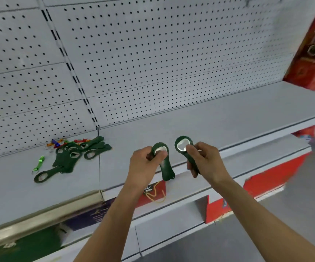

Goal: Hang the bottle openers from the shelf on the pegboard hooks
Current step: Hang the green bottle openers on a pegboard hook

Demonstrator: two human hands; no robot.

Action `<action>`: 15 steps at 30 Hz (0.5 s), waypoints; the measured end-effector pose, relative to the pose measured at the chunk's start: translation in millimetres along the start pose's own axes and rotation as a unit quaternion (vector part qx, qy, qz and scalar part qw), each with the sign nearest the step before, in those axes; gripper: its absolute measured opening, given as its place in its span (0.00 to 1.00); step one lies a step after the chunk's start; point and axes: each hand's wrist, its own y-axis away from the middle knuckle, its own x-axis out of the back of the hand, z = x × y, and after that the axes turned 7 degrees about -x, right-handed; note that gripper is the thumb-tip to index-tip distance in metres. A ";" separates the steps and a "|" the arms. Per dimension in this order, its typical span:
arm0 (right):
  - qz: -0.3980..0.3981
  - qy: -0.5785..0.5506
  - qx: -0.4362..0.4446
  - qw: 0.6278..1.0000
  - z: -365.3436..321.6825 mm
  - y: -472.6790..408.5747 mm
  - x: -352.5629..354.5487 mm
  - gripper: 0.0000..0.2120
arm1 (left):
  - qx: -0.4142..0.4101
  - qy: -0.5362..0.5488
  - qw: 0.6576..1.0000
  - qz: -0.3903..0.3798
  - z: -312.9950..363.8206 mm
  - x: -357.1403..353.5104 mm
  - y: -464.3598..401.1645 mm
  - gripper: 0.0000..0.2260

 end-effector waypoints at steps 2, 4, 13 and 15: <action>0.004 0.008 0.005 1.000 7.4 4.8 43.6 0.15 | 0.002 0.013 1.000 -0.019 22.4 -38.7 3.4 0.18; 0.003 0.011 0.007 1.000 13.2 8.5 82.5 0.13 | 0.002 0.036 0.999 -0.036 41.9 -72.3 6.0 0.18; 0.031 -0.012 0.027 0.999 21.5 -3.3 209.0 0.06 | -0.013 0.088 0.993 -0.078 111.6 -175.4 -12.5 0.12; 0.046 -0.021 0.037 0.998 21.8 -15.0 231.5 0.06 | -0.020 0.094 0.993 -0.075 123.3 -194.1 -25.2 0.13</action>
